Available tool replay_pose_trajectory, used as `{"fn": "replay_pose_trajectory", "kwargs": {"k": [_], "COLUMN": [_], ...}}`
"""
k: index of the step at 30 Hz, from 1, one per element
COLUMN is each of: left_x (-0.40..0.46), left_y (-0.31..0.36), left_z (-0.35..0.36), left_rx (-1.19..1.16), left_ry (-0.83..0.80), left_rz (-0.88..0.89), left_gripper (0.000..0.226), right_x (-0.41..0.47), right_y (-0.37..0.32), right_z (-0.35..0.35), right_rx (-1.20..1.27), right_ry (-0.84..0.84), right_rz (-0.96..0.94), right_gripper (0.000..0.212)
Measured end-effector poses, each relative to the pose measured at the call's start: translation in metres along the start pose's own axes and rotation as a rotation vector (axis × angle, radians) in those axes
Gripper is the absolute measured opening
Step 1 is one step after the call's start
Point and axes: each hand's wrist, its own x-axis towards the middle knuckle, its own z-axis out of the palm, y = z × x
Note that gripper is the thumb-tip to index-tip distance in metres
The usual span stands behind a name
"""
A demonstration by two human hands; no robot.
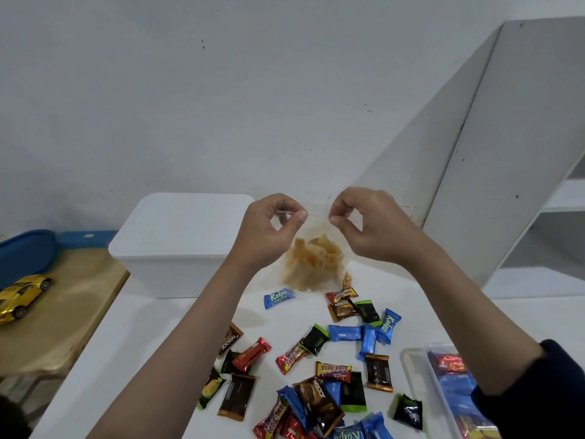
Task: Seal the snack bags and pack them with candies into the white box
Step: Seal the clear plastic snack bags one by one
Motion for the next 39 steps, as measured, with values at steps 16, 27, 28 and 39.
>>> {"fn": "replay_pose_trajectory", "kwargs": {"k": [16, 27, 28, 39], "left_x": [0.007, 0.001, 0.002, 0.012], "left_y": [0.033, 0.024, 0.024, 0.026], "left_z": [0.000, 0.000, -0.002, -0.011], "left_rx": [0.588, 0.389, 0.392, 0.600], "left_ry": [-0.148, -0.195, -0.193, -0.146], "left_rz": [0.163, 0.003, 0.000, 0.029], "left_gripper": [0.007, 0.013, 0.012, 0.012], "right_x": [-0.004, -0.015, -0.014, -0.005], "right_y": [-0.006, -0.003, -0.002, 0.001], "right_z": [0.001, 0.013, 0.011, 0.000], "right_rx": [-0.170, -0.071, -0.044, 0.122], "right_ry": [0.066, 0.009, -0.002, 0.094], "right_rz": [-0.108, -0.082, -0.056, 0.016], "right_gripper": [0.008, 0.007, 0.005, 0.008]}}
